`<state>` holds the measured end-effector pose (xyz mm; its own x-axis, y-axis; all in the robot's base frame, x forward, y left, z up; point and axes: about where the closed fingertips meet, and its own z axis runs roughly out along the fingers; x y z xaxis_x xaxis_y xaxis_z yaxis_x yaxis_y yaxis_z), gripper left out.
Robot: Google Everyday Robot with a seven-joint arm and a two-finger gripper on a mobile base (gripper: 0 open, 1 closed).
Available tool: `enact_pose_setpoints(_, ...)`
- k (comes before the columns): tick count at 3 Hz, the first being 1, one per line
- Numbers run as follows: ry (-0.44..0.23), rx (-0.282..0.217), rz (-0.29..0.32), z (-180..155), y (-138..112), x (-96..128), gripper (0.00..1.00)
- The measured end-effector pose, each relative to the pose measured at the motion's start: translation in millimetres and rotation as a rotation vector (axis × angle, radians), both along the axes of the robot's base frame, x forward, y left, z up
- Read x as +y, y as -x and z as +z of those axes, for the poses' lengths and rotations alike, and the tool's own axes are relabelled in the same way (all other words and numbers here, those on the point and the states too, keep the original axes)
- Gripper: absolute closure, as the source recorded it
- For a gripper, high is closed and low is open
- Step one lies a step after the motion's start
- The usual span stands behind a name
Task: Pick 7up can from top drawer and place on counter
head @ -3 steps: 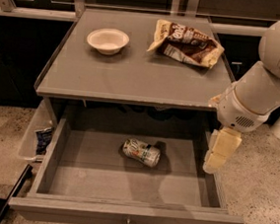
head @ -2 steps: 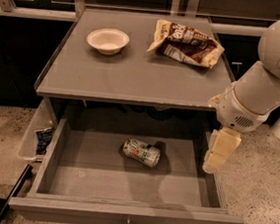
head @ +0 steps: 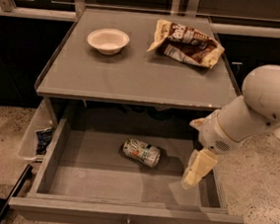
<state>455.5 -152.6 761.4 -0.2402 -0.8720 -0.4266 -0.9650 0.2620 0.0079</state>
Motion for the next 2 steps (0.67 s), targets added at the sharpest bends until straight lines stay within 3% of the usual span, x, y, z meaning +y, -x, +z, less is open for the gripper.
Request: enact_pose_setpoints(2, -0.164, -0.052, -0.016, -55.6, -13.7, 30.6, 0.0)
